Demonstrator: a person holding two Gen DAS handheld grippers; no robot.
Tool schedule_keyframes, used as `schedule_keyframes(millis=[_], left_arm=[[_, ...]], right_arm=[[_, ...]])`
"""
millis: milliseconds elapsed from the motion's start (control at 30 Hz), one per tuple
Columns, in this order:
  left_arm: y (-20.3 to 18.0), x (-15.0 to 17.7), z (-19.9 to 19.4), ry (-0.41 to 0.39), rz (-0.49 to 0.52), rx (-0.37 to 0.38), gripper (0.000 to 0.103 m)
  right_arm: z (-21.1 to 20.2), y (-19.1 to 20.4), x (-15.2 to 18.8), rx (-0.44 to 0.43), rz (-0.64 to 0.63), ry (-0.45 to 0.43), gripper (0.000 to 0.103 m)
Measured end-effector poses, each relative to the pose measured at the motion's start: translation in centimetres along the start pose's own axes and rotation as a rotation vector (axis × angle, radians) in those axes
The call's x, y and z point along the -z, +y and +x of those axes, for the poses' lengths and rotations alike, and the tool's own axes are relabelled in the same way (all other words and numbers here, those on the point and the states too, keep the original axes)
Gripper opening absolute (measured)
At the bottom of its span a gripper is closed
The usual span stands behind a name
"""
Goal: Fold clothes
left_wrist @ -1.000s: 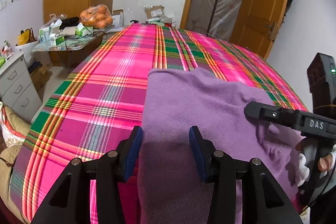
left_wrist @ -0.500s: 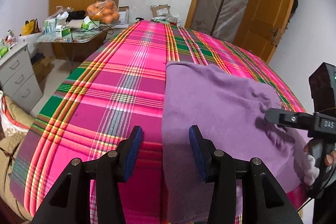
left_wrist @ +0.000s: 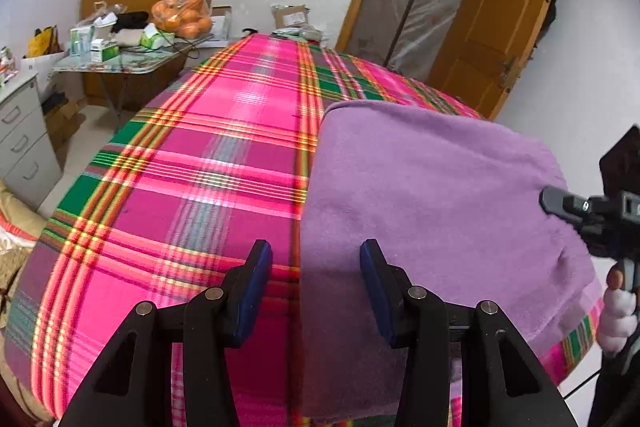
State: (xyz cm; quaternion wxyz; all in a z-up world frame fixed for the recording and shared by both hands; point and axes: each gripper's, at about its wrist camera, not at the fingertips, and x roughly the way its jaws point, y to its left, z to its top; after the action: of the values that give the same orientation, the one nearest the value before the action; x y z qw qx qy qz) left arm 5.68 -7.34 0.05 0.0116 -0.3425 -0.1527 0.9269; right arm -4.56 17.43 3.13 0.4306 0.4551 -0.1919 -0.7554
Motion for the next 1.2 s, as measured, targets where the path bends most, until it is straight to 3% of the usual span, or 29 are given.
schedule_keyframes(millis=[100,200,267,467,633,733,800,1033,1067,1133,1200], left_arm=[[-0.1,0.0,-0.1,0.005,0.004,0.023,0.049],[-0.1,0.0,-0.5,-0.007,0.008,0.031,0.049],[0.3,-0.1,-1.1,-0.028,-0.002,0.026,0.049],[1.2,-0.7,-2.8,-0.089,-0.044,0.058,0.049],[-0.7,-0.1,-2.3,-0.07,0.025,0.115,0.049],[-0.8,0.7,-0.9,-0.008,0.037,0.082,0.049],[-0.1,1.1,-0.6,0.003,0.022,0.082,0.049],[0.8,2.1,-1.7,-0.011,0.003,0.109,0.048],[0.9,2.3,-1.8,-0.011,-0.001,0.121,0.046],[1.2,2.6,-1.9,-0.007,-0.021,0.158,0.024],[1.5,2.8,-1.9,-0.001,-0.041,0.193,0.02]], right_arm=[[1.1,-3.1,1.3,0.091,0.087,0.047,0.018],[0.8,-3.7,1.6,0.08,0.103,0.024,0.026],[-0.1,-2.4,1.1,0.117,0.036,-0.013,0.033],[-2.9,1.0,-0.2,0.166,-0.1,-0.17,0.033],[0.4,1.8,-1.0,0.178,-0.145,-0.093,0.029],[3.2,-1.2,-1.2,0.281,-0.07,-0.016,0.01],[2.9,-1.7,-1.2,0.26,-0.056,-0.034,0.005],[2.1,0.8,-1.8,0.225,-0.144,-0.063,0.018],[2.5,1.5,-2.1,0.22,-0.163,-0.056,0.019],[3.5,2.7,-3.0,0.215,-0.205,-0.038,0.019],[5.0,4.7,-4.0,0.203,-0.256,-0.012,0.026]])
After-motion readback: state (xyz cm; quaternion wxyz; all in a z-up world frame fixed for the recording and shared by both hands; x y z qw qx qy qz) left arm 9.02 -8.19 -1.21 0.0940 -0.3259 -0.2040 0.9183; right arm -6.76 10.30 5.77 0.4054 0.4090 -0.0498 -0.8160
